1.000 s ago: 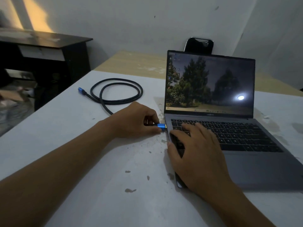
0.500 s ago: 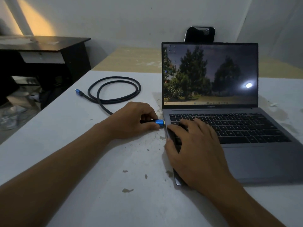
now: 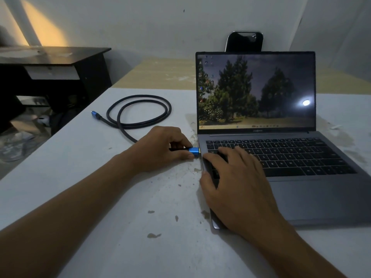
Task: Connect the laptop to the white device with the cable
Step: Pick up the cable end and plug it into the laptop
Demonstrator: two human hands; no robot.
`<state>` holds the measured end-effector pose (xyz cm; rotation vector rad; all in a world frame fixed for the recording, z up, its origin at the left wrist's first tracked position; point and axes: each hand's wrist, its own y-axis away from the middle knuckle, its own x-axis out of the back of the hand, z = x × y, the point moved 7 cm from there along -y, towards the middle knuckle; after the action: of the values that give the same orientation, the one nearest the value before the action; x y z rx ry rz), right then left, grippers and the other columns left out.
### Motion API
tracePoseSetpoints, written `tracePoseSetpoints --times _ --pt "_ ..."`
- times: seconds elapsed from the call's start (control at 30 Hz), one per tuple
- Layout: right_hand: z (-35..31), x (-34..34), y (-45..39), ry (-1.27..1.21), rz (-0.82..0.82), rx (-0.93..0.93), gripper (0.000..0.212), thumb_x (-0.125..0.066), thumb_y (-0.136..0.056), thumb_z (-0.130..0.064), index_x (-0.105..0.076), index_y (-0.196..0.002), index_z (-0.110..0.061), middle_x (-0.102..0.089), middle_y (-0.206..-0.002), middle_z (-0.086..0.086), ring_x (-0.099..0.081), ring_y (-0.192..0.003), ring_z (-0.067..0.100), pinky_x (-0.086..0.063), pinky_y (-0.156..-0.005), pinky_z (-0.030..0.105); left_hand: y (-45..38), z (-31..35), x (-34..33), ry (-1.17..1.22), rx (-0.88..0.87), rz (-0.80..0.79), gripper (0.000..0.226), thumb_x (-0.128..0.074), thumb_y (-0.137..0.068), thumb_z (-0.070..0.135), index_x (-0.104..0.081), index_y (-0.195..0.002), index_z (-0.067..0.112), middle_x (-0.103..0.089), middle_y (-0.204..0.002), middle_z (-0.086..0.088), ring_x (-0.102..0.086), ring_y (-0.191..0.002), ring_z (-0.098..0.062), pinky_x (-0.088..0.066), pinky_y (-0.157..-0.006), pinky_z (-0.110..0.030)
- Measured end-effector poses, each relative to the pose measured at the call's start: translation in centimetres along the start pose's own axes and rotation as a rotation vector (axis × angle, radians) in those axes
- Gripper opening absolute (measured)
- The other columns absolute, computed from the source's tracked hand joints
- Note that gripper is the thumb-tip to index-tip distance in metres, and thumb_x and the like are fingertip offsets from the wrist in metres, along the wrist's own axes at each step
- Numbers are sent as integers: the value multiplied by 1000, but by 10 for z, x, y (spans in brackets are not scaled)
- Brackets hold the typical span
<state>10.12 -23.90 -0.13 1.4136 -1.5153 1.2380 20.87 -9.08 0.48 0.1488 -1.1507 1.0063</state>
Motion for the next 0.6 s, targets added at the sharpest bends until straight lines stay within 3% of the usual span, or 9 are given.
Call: tracePoseSetpoints --times 0.6 --pt "-3 0 -1 1 10 10 57 -25 -88 -49 -37 -143 -36 -34 -154 -5 -14 -146 22 -7 -120 45 1 1 1 49 19 43 28 -82 -78 42 -82 -98 23 -69 -79 12 -64 -72 -8 -46 -60 -15"
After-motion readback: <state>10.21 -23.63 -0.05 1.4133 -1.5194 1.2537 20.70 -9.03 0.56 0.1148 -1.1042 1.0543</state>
